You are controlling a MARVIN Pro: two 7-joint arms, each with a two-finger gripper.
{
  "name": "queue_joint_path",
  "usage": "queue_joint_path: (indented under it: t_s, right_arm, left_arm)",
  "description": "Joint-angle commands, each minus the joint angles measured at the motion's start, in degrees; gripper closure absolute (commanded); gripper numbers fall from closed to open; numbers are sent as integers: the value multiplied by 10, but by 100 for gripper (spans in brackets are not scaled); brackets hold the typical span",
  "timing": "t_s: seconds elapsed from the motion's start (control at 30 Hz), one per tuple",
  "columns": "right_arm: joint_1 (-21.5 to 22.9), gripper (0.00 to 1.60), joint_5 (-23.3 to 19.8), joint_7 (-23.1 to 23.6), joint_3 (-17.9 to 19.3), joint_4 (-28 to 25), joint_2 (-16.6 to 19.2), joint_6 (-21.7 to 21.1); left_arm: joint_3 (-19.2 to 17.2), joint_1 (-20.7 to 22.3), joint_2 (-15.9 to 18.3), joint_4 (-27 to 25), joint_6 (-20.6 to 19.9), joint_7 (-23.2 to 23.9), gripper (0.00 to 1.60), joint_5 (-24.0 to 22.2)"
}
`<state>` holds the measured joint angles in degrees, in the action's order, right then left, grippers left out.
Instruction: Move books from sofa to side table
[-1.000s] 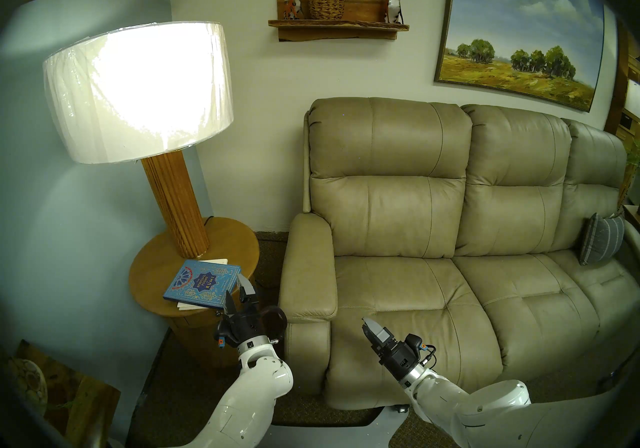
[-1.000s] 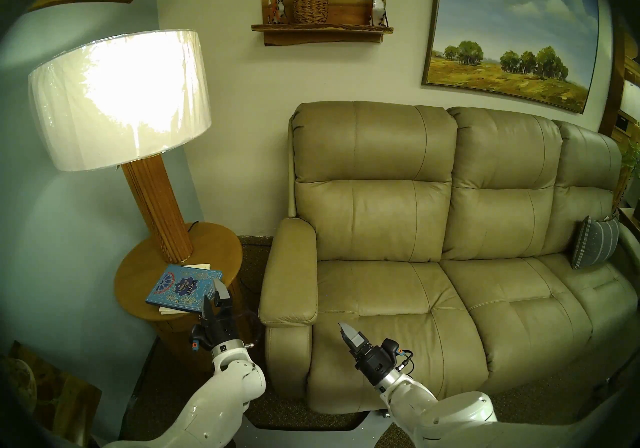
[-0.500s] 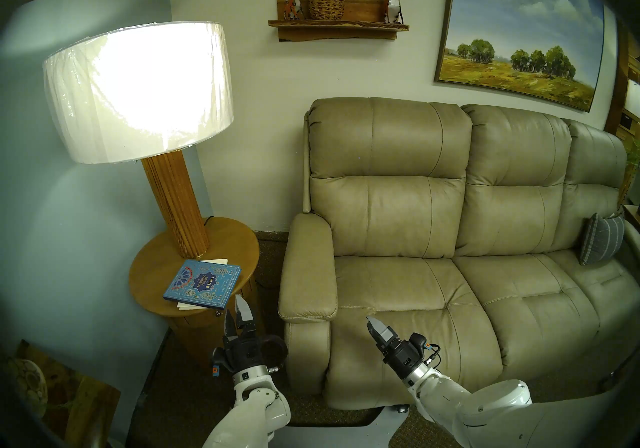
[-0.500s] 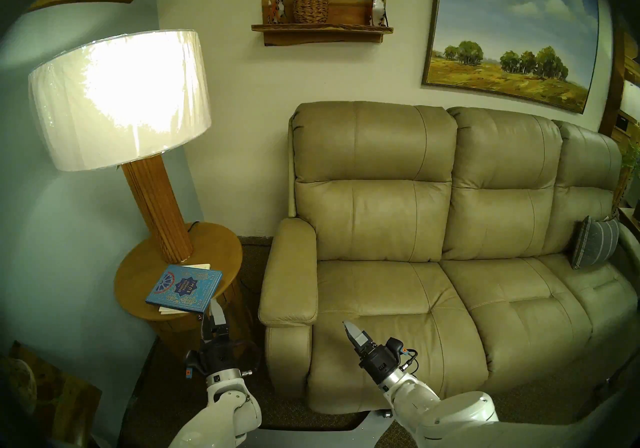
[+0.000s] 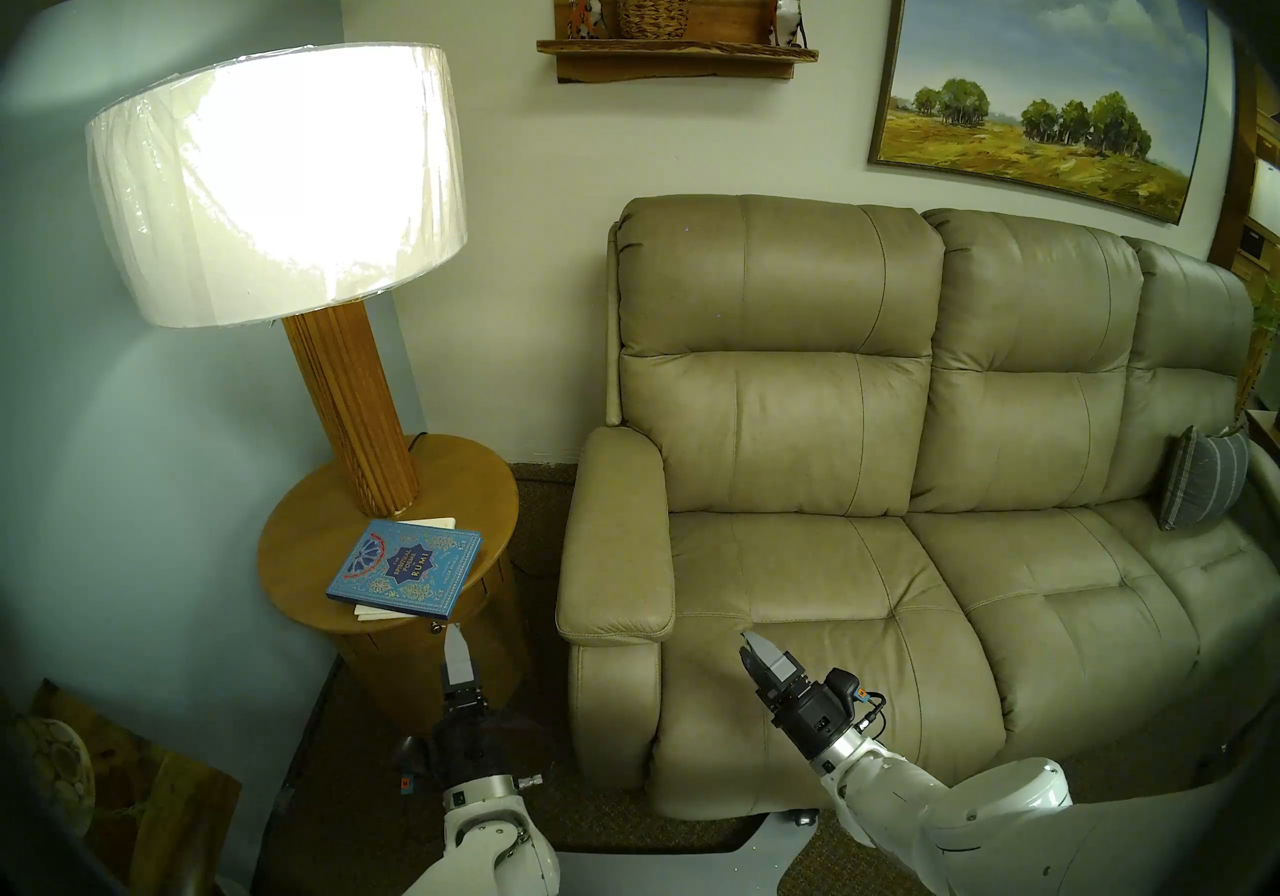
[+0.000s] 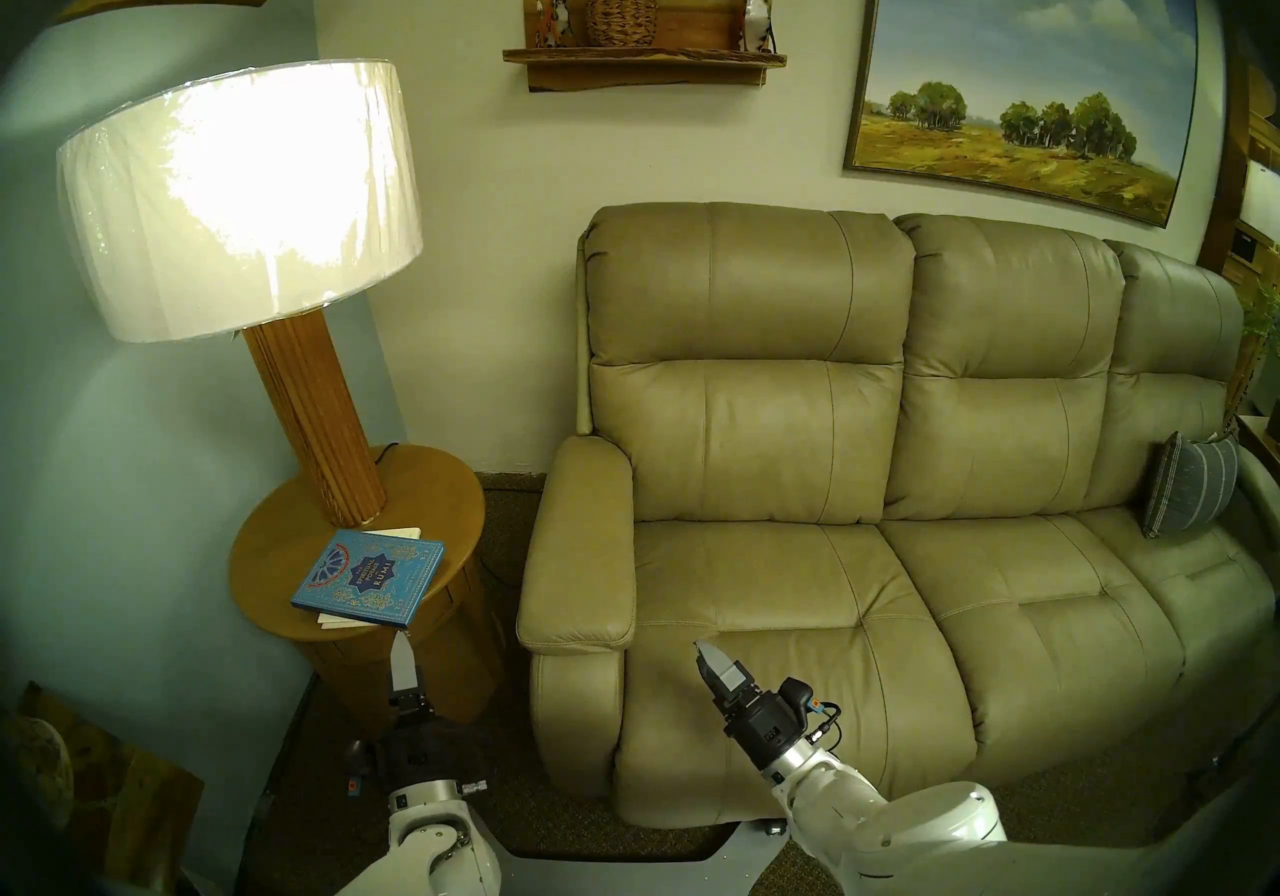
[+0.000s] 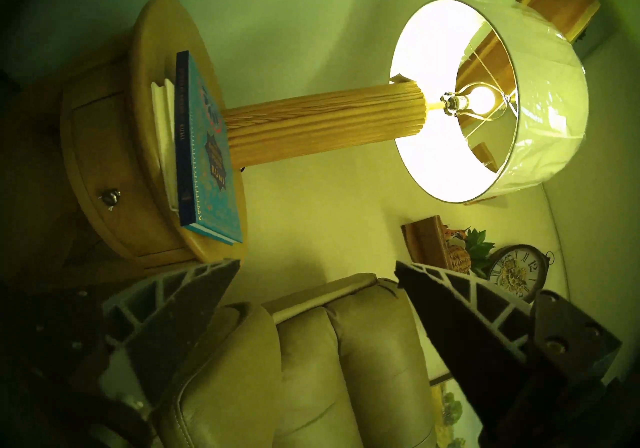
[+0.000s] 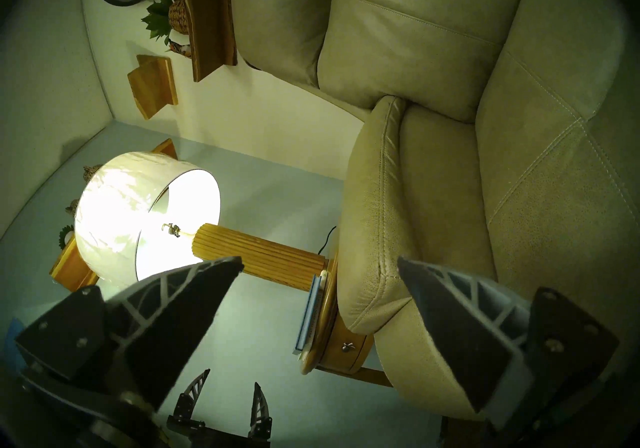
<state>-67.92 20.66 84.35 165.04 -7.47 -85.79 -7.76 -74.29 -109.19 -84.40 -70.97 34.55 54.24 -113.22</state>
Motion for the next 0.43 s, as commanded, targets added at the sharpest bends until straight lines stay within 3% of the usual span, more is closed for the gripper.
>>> queue_joint_path:
  t_s: [0.0, 0.4]
  right_arm:
    - [11, 0, -17, 6, 0, 8, -3, 10]
    - [10, 0, -34, 6, 0, 16, -1, 25]
  left_arm:
    - [-13, -8, -6, -11, -66, 66, 0, -54]
    - [-18, 4, -13, 30, -174, 160, 0, -122]
